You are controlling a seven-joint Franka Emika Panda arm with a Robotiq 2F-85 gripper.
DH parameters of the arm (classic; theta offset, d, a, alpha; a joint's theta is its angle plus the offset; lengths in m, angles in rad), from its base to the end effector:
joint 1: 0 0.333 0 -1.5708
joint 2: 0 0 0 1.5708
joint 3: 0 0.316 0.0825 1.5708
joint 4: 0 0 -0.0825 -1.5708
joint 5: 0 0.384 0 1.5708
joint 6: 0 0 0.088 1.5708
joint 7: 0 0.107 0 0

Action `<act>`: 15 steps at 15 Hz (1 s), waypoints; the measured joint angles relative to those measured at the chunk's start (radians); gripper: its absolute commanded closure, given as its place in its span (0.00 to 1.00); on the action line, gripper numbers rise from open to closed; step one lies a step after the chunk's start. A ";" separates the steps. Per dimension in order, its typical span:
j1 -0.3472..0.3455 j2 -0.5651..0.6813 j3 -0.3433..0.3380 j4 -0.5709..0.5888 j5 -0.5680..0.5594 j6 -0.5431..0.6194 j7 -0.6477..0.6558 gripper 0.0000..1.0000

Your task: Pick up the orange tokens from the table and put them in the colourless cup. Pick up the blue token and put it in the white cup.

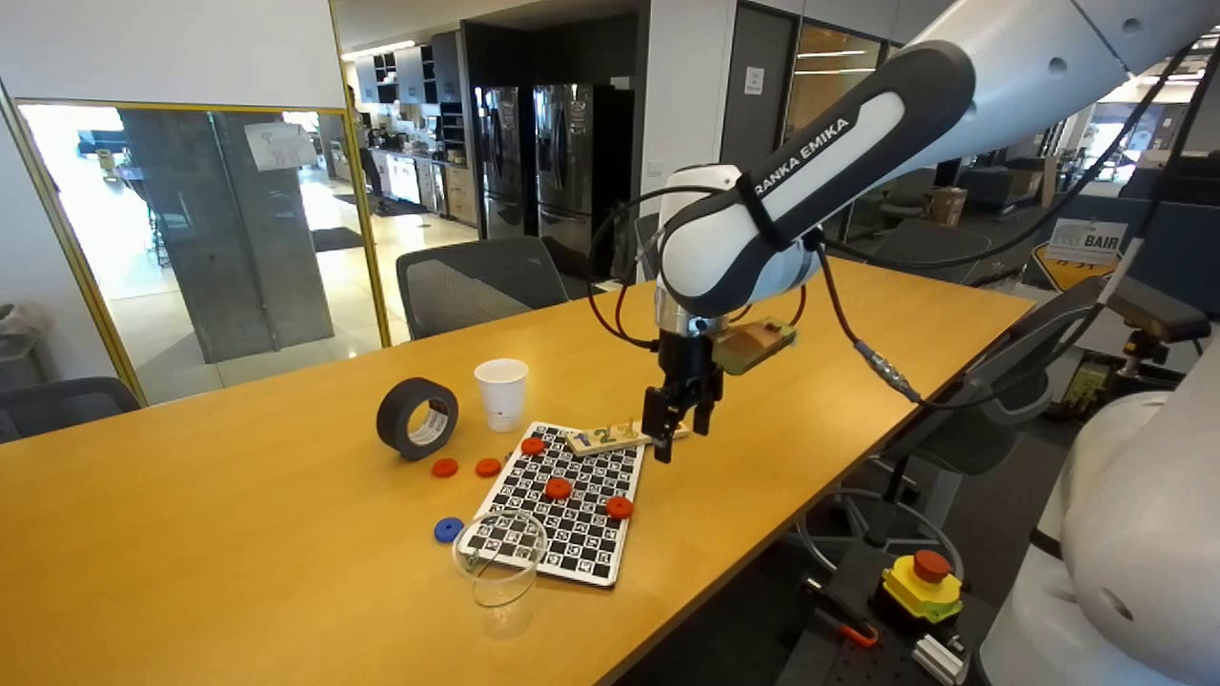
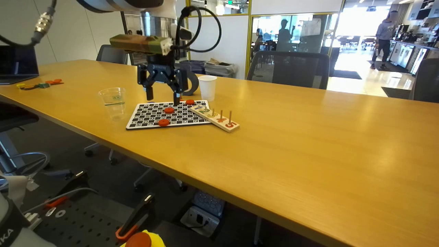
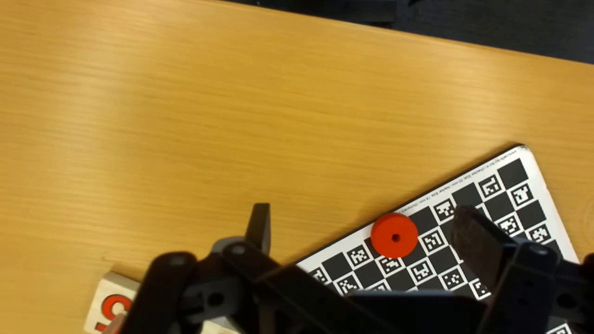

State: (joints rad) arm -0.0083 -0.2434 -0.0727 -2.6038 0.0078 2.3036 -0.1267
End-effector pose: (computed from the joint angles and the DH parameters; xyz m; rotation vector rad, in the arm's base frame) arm 0.4134 -0.0325 0.3329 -3.1108 -0.0668 0.0853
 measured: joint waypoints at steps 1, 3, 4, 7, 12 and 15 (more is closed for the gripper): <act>0.009 0.024 0.000 -0.008 0.034 0.044 -0.007 0.00; 0.028 0.074 0.005 -0.014 0.092 0.120 -0.022 0.00; 0.035 0.098 0.011 -0.014 0.106 0.152 -0.022 0.00; 0.042 0.158 0.041 -0.014 0.113 0.236 -0.012 0.00; 0.042 0.231 0.083 -0.014 0.101 0.332 0.052 0.00; 0.042 0.266 0.092 -0.014 0.077 0.395 0.112 0.00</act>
State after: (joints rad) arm 0.0340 0.0224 0.0196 -2.6176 0.0844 2.6983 -0.0142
